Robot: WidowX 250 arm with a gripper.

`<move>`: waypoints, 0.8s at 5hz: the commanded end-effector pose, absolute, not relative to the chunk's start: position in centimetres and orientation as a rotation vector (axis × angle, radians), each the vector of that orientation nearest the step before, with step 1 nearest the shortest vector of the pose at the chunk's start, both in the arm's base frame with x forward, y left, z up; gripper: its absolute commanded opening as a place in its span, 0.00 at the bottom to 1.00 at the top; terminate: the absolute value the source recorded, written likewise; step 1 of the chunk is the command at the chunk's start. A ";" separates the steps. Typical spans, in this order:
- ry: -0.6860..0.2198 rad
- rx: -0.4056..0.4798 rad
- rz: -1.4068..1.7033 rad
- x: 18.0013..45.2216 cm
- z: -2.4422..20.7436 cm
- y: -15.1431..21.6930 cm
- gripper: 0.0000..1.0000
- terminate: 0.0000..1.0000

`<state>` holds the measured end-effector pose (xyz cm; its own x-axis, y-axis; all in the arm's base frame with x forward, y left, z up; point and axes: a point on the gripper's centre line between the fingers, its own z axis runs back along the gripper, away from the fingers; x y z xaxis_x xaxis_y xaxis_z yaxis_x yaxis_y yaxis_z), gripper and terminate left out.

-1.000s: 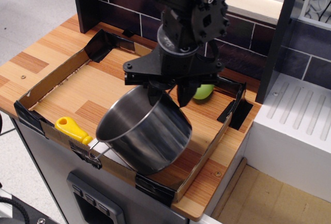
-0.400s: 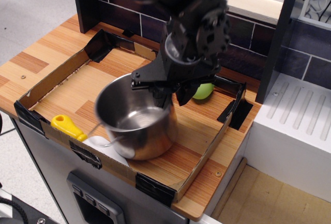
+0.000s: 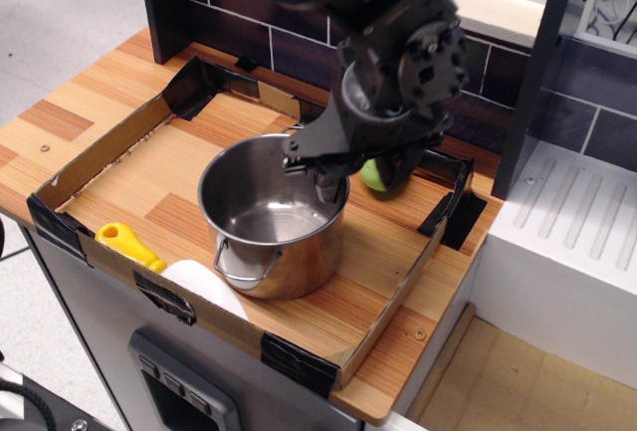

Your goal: Upright metal pot

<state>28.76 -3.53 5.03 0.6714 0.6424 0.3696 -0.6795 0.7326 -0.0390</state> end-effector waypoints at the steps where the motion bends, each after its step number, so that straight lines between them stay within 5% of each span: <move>1: -0.390 -0.116 0.637 27.4 10.0 -3.9 1.00 0.00; 2: -0.378 -0.218 0.634 26.6 13.4 -2.8 1.00 0.00; 4: -0.298 -0.274 0.688 26.8 18.8 1.0 1.00 0.00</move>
